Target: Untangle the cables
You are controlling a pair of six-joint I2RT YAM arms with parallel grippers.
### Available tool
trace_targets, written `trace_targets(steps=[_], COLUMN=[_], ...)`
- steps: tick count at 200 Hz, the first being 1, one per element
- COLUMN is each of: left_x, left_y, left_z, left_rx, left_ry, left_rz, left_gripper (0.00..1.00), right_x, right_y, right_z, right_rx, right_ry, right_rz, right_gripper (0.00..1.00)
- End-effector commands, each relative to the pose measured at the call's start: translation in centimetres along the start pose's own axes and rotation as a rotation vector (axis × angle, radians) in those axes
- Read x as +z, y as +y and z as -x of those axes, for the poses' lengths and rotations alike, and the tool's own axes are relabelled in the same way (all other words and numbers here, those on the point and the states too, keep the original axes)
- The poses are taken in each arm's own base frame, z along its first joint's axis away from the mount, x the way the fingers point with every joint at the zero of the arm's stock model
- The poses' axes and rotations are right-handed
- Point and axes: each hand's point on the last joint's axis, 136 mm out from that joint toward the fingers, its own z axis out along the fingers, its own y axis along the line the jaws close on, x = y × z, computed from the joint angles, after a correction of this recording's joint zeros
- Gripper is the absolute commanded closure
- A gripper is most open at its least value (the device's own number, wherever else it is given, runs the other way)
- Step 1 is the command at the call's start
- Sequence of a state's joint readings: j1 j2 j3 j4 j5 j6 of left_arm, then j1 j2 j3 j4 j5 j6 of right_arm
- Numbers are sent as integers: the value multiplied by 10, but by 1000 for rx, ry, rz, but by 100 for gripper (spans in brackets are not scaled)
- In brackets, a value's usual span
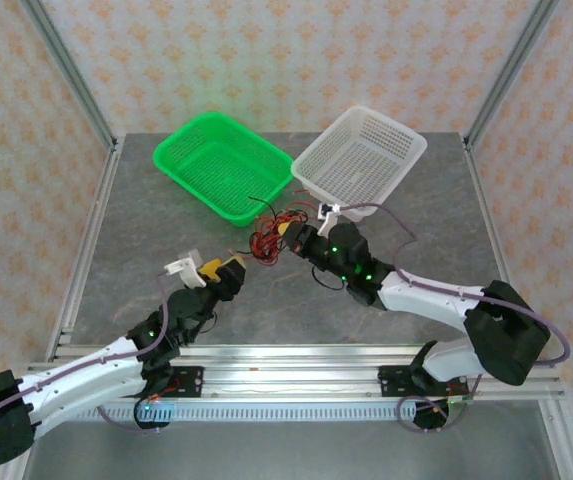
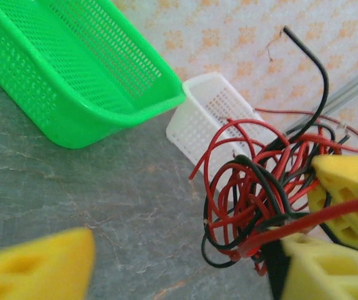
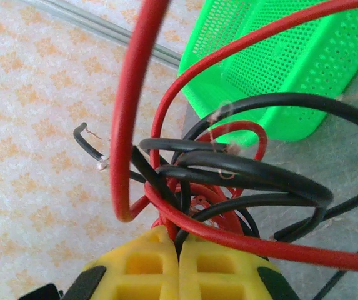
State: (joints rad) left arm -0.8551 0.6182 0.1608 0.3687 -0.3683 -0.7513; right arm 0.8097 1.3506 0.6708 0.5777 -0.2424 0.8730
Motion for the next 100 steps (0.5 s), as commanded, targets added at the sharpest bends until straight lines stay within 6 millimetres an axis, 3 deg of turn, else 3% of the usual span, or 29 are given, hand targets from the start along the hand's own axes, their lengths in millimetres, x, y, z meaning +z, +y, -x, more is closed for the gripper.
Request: trace_targets(steps=[1, 50, 100], left_x=[1, -1, -1], left_y=[-17, -55, -66], left_z=[7, 27, 50], left_rx=[12, 32, 24], left_ry=[13, 51, 78], left_rz=[-39, -100, -61], left_gripper=[20, 12, 7], right_x=[-6, -10, -12], right_y=[32, 38, 40], right_z=[18, 16, 17], right_rx=[-170, -415, -508], right_ry=[-67, -67, -71], right_rz=[97, 115, 112], right_gripper=[100, 100, 100])
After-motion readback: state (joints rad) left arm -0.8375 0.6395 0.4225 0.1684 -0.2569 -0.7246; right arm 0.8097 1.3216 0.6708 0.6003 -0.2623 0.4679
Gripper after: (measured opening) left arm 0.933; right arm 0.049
